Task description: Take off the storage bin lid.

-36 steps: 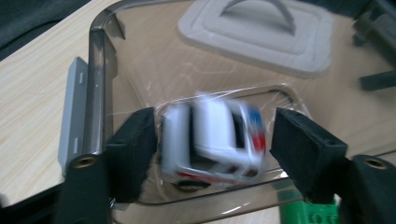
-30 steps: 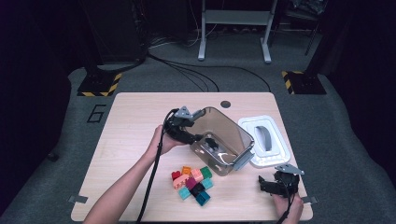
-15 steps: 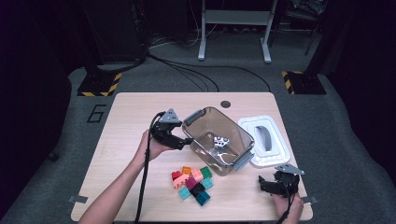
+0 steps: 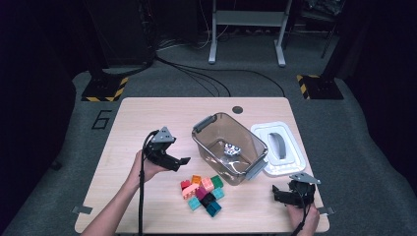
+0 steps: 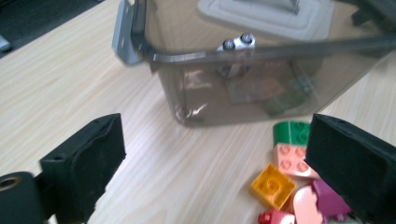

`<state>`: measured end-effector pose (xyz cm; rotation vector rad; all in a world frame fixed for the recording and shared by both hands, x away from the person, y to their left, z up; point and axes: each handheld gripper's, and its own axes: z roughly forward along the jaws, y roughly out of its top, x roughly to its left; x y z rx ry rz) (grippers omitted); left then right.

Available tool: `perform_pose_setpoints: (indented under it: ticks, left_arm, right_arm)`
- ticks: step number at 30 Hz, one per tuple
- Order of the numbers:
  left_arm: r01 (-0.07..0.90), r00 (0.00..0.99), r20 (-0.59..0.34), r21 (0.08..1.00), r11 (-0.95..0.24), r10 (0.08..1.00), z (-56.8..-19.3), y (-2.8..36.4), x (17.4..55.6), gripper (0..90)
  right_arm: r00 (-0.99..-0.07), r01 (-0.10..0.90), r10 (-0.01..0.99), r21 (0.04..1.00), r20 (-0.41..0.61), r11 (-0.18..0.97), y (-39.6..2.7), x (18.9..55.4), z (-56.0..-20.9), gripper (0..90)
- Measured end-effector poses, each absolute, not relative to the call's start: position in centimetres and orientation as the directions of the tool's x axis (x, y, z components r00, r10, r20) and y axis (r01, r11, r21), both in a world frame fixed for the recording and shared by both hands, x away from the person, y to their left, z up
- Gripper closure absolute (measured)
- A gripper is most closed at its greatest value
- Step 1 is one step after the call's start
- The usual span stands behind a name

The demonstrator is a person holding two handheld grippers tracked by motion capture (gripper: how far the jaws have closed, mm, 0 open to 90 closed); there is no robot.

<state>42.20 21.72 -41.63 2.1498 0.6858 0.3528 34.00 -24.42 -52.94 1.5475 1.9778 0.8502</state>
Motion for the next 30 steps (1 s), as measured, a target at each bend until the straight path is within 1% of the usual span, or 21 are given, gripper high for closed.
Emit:
perform_pose_setpoints:
  ticks: [2, 11, 14, 15, 17, 20, 26, 29, 30]
  left_arm:
    - [0.367, 0.805, -0.001, 0.786, -0.497, 0.593, -42.3, 22.1, 41.7, 0.3]
    - [0.426, 0.800, -0.050, 0.749, -0.508, 0.598, -46.3, 23.1, 40.3, 0.7]
    - [0.437, 0.806, -0.071, 0.740, -0.511, 0.587, -47.4, 22.9, 39.8, 6.7]
    - [0.438, 0.814, -0.075, 0.731, -0.523, 0.576, -47.8, 22.9, 39.6, 7.4]
    - [0.440, 0.816, -0.084, 0.731, -0.521, 0.571, -48.3, 22.8, 39.3, 12.5]
    - [0.420, 0.829, -0.073, 0.736, -0.530, 0.555, -48.7, 22.8, 39.0, 16.4]
    - [0.400, 0.849, -0.075, 0.739, -0.543, 0.523, -49.4, 22.5, 38.7, 28.0]
    - [0.393, 0.857, -0.074, 0.736, -0.551, 0.511, -49.8, 22.4, 38.5, 34.4]
    - [0.391, 0.860, -0.075, 0.733, -0.557, 0.505, -49.9, 22.4, 38.5, 38.0]
  right_arm:
    - [-0.237, 0.669, 0.972, 0.726, 0.004, 0.160, -24.4, 34.0, -52.9, 3.7]
    - [-0.236, 0.669, 0.972, 0.726, 0.004, 0.160, -24.4, 34.0, -52.9, 3.7]
    - [-0.236, 0.669, 0.972, 0.726, 0.004, 0.159, -24.4, 34.0, -52.9, 3.7]
    - [-0.235, 0.669, 0.972, 0.726, 0.004, 0.158, -24.4, 34.0, -52.9, 3.7]
    - [-0.235, 0.669, 0.972, 0.726, 0.004, 0.158, -24.4, 34.0, -52.9, 3.7]
    - [-0.235, 0.669, 0.972, 0.726, 0.005, 0.158, -24.4, 34.0, -52.9, 3.7]
    - [-0.234, 0.668, 0.972, 0.727, 0.004, 0.158, -24.4, 34.0, -52.9, 3.8]
    - [-0.234, 0.669, 0.972, 0.727, 0.004, 0.158, -24.4, 34.0, -52.9, 3.8]
    - [-0.233, 0.669, 0.972, 0.726, 0.004, 0.157, -24.4, 34.0, -52.9, 3.8]
